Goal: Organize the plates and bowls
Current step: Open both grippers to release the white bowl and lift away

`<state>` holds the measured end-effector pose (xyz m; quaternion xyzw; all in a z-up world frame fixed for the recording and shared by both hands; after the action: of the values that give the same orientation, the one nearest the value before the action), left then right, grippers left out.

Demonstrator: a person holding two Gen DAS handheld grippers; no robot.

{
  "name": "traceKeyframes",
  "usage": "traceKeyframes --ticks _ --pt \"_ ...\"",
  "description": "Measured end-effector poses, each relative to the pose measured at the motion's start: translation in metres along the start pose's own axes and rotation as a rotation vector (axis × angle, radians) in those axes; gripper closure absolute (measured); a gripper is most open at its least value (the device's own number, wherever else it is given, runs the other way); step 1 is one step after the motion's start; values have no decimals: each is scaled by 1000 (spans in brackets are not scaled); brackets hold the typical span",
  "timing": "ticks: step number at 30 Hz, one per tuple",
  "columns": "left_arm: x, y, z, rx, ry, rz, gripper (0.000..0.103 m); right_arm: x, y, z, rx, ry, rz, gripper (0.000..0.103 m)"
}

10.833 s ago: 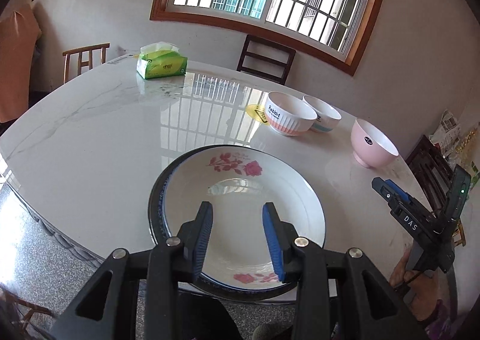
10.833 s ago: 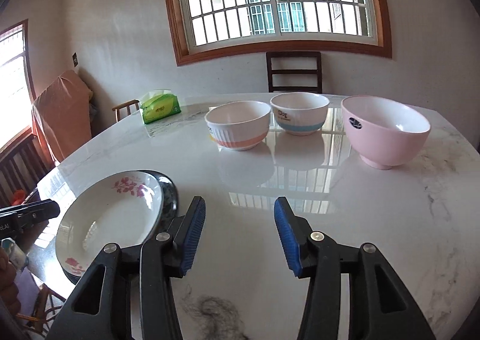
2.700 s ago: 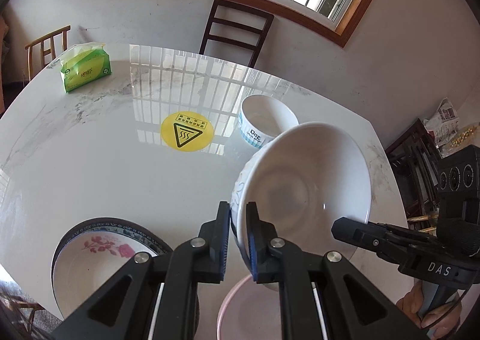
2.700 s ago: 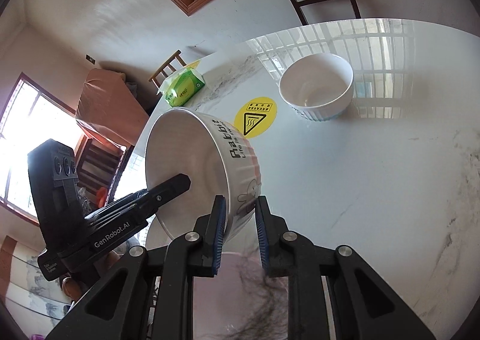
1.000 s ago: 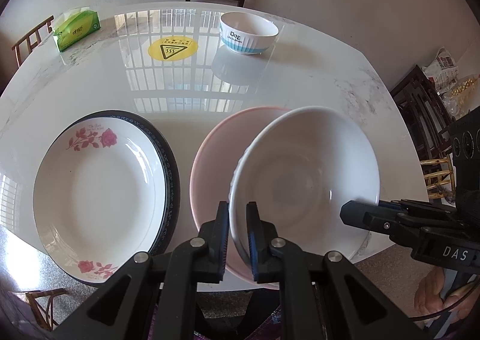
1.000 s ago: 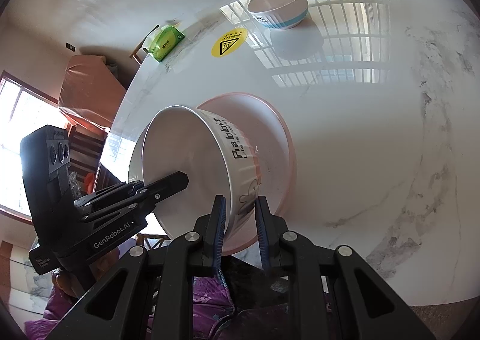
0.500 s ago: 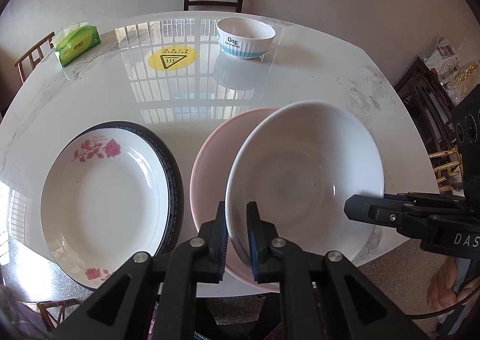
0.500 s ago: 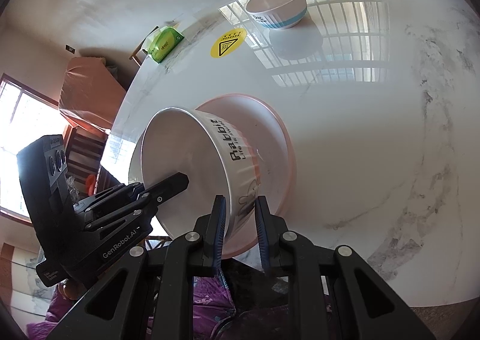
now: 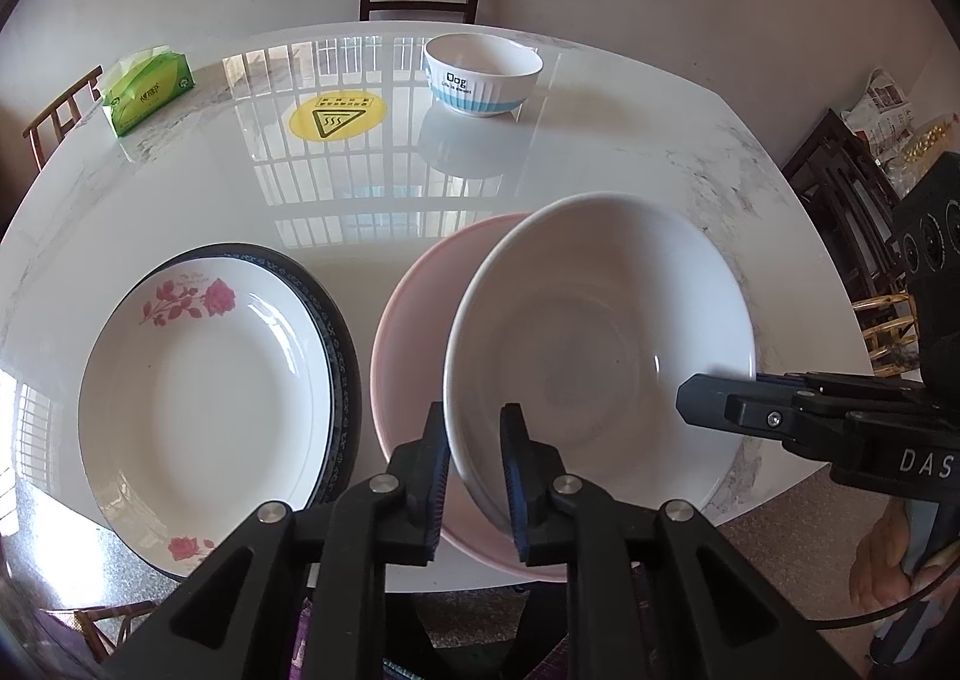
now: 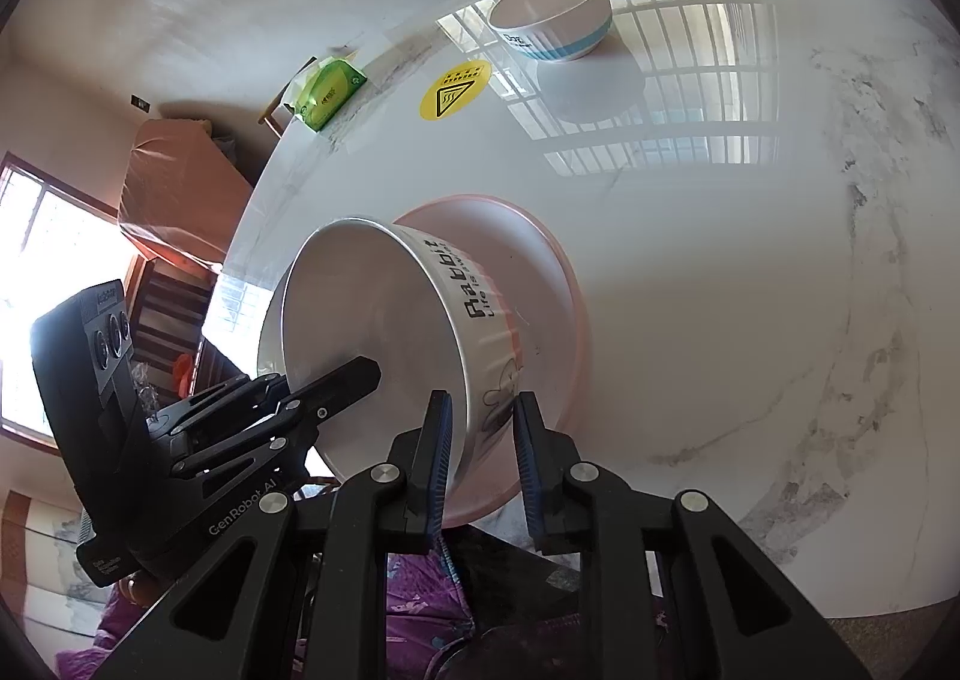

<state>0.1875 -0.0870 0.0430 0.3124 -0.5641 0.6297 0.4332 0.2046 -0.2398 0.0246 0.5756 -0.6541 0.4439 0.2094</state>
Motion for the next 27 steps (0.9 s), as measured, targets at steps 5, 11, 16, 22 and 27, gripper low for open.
traceKeyframes --ticks 5,11,16,22,27 --pt "0 0 -1 2 7 -8 85 0 0 0 1 1 5 82" --pt "1 -4 -5 14 15 -18 78 1 0 -1 5 14 17 81" --pt "2 -4 -5 19 20 -13 77 5 -1 -2 7 17 36 78" --pt "10 -6 -7 17 33 8 72 13 -3 -2 9 4 76 74" --pt "29 -12 -15 39 104 73 44 33 -8 -2 52 31 200 61"
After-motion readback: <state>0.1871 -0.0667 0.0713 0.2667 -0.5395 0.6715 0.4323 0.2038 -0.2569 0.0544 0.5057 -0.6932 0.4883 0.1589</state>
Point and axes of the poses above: each gripper's, at about its wrist camera, not at the fingertips, and x roughly against the way its jaws point, z to its right, y to its underside, the point moved 2 cm from there along -x, roughly the way its jaws point, and after that the axes turned 1 degree about x, right-handed, at the moved point
